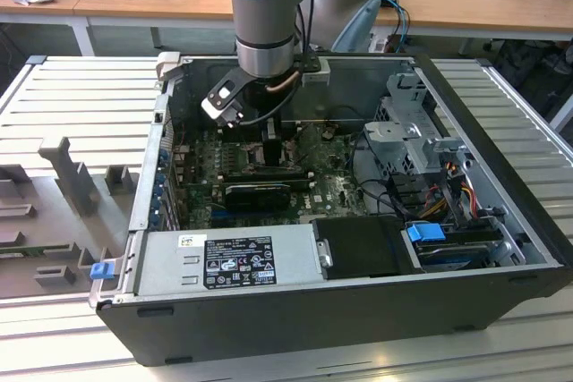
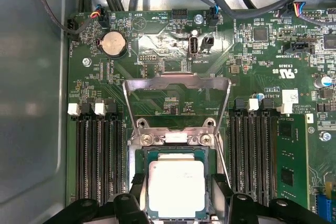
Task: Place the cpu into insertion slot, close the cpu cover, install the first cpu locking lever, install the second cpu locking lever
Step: 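Place the cpu into insertion slot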
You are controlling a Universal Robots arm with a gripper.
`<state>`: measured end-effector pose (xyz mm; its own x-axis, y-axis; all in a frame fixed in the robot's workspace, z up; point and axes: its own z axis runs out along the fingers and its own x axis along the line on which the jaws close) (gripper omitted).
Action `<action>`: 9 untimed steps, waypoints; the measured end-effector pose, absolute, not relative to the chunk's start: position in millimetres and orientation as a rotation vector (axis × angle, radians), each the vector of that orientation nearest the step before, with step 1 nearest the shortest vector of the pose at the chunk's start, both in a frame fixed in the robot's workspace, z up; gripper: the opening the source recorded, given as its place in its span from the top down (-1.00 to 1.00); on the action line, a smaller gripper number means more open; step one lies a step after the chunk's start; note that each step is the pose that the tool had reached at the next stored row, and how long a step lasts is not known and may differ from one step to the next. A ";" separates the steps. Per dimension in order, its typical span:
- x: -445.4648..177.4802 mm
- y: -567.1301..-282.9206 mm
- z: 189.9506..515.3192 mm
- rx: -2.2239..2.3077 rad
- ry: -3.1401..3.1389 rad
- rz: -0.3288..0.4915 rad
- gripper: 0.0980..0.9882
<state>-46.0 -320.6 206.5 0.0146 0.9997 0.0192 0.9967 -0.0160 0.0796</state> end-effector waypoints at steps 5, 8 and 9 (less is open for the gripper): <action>-46.0 -320.7 210.6 2.204 2.171 0.104 -0.14; -46.0 -320.7 213.5 2.204 2.171 0.104 -0.14; -46.0 -320.7 215.0 2.204 2.171 0.104 -0.14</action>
